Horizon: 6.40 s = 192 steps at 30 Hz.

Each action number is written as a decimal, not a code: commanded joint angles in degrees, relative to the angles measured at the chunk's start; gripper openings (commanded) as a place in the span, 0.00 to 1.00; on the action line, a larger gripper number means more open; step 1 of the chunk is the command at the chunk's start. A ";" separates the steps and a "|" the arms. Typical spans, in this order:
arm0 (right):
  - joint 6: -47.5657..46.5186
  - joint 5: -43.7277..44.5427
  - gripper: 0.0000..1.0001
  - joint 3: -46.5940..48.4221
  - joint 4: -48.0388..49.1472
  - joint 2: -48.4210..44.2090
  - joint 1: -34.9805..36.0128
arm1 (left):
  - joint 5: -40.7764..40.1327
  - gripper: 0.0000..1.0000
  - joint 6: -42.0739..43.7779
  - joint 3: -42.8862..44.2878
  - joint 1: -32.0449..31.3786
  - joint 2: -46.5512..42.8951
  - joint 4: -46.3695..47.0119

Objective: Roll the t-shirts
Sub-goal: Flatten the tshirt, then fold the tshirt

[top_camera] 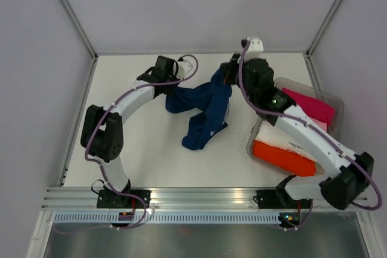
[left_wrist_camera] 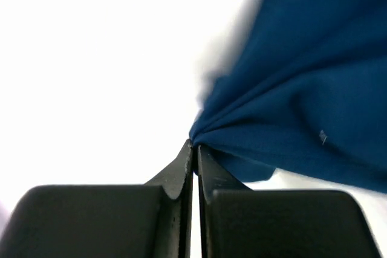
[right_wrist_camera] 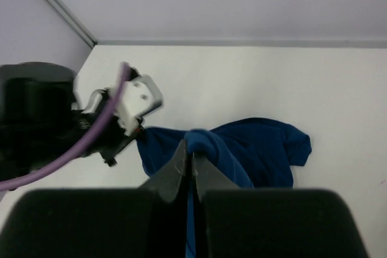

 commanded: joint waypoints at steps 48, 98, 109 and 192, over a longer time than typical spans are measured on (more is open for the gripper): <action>12.10 -17.02 0.00 -27.86 12.99 -3.95 -7.65 | 4.91 0.82 30.55 -28.90 24.58 -19.54 -5.50; -0.39 -14.03 0.00 41.72 -7.76 20.62 -14.68 | 2.47 0.02 1.65 15.55 19.48 -27.64 -14.68; 4.63 -13.59 0.00 78.40 1.91 35.69 -19.51 | -19.51 0.02 -0.39 47.89 20.71 -12.77 -0.75; 6.21 -15.09 0.00 -12.31 11.85 27.07 -12.48 | -13.09 0.09 19.92 -31.73 30.64 -16.38 9.89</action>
